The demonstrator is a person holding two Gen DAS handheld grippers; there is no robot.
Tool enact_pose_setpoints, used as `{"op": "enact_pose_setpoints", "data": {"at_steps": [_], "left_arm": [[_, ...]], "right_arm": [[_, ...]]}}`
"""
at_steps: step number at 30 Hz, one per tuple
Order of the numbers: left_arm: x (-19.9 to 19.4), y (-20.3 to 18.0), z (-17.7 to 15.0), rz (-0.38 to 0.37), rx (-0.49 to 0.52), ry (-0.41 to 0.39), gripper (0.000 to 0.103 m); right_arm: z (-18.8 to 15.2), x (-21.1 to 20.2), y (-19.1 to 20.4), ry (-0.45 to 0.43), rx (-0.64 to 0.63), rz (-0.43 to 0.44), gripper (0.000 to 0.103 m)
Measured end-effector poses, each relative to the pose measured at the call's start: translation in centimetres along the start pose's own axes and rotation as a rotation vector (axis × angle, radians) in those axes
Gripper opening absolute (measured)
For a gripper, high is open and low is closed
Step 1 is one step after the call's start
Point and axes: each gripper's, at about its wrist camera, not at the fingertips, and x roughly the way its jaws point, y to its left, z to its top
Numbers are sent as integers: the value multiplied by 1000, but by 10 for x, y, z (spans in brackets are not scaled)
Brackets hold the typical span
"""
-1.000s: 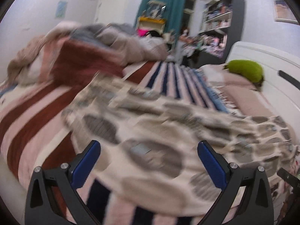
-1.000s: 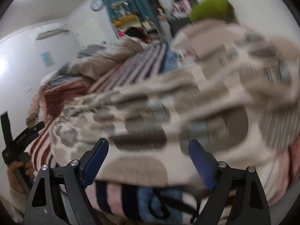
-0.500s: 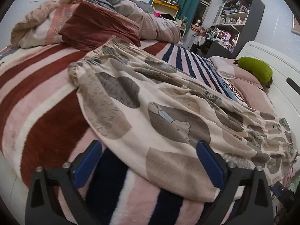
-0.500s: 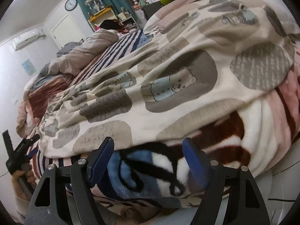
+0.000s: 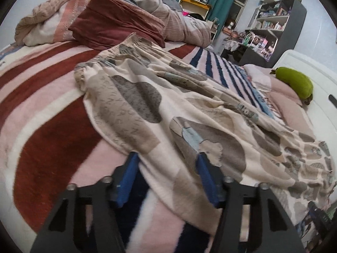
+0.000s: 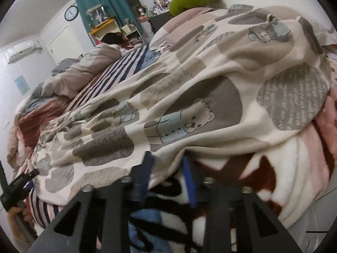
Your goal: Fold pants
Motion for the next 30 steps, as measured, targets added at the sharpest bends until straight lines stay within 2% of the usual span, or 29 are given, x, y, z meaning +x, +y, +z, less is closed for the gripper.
{"op": "enact_pose_setpoints", "data": {"at_steps": [1,3,6,8,12,14,15,16,17,18,19,21,22,23,25,30], "left_arm": [[-1,2,0,7,2,1,52],[-4,6,0,28,3,2,57],[-6,14,1,44,-11,-16,78],[-3,18,4,55,-25,-27,78],[11,23,12,25,-43,-19,78],[14,21,14,28,-55,-22,76],[15,20,15,32,-57,-21,68],[16,19,16,42,-51,-18,56],[17,18,16,49,-42,-14,48],[16,17,15,50,-28,-6,32],[16,16,15,45,-11,2,18],[12,19,13,11,-11,9,5],[8,22,12,-3,-28,3,3],[4,24,11,-7,-39,-3,2],[-5,24,12,0,-36,-25,2],[-30,19,18,-8,-21,-77,2]], "right_arm": [[0,-2,-1,-7,5,1,10],[1,-5,-1,-23,4,2,9],[2,-10,1,-41,-4,1,6],[2,-12,2,-51,-8,2,5],[4,-15,2,-57,-14,7,5],[5,-11,2,-33,-13,1,9],[5,-8,1,-7,-3,1,10],[3,-3,-1,22,14,10,26],[1,1,-1,56,22,23,35],[-2,2,1,61,16,35,39],[-4,1,5,50,-9,21,39],[-6,2,10,41,-36,0,36],[-5,4,9,37,-20,6,18],[-4,6,7,44,-8,8,8],[-1,7,6,39,4,17,5],[5,-17,15,-62,-25,33,3]]}}
